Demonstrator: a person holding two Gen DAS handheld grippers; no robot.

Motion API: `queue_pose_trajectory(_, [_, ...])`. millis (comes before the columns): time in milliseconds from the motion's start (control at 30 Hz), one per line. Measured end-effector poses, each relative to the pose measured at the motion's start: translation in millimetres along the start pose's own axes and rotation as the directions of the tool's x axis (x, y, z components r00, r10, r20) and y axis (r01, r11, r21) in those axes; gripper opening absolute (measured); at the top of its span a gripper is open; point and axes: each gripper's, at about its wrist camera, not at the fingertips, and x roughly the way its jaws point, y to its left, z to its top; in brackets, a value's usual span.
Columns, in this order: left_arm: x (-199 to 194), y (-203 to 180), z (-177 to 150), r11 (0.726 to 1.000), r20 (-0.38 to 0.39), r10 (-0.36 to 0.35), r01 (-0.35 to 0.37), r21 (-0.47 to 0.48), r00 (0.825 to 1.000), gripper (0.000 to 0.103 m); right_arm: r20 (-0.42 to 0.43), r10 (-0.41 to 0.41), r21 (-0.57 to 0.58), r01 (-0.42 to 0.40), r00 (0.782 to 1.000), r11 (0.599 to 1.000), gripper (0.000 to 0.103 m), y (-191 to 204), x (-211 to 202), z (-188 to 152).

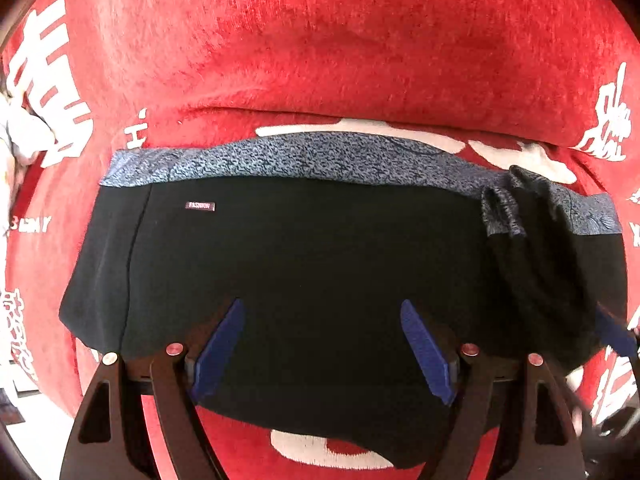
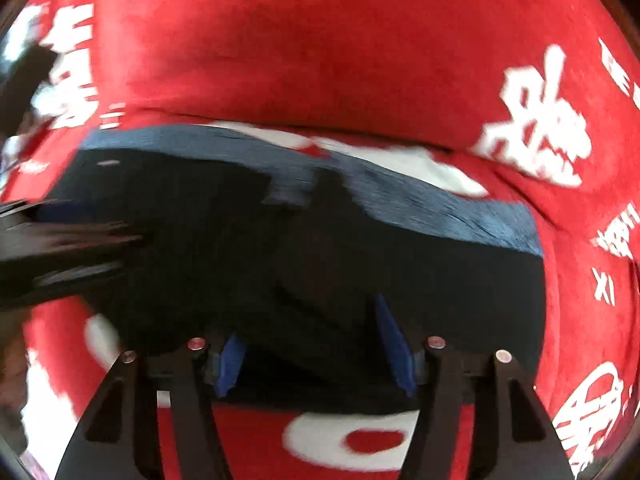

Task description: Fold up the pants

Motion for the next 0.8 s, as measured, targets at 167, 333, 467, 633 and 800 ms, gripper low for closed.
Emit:
queue_pose_trajectory(167, [-22, -26, 5, 0.986, 0.012, -0.152, 0.151, 0.069, 0.988, 0.082, 0.065, 0.303, 0.24, -0.31, 0.951, 0.92, 0.067, -51, -29, -14])
queue_pose_trajectory(333, [-33, -84, 11, 0.939, -0.018, -0.298, 0.297, 0.173, 0.954, 0.082, 0.241, 0.5, 0.74, -0.491, 0.832, 0.46, 0.067, -166, 5, -78])
queue_pose_trajectory(467, [-25, -118, 16, 0.902, -0.079, -0.374, 0.382, 0.202, 0.924, 0.07, 0.286, 0.532, 0.789, -0.511, 0.797, 0.341, 0.064, -188, 23, -98])
queue_pose_trajectory(633, [-4, -133, 13, 0.894, -0.168, -0.375, 0.404, 0.197, 0.912, 0.049, 0.322, 0.547, 0.81, -0.524, 0.773, 0.263, 0.062, -188, 28, -115])
queue_pose_trajectory(800, [-3, -134, 12, 0.896, -0.168, -0.364, 0.394, 0.205, 0.916, 0.039, 0.323, 0.553, 0.834, -0.508, 0.768, 0.218, 0.055, -187, 42, -113])
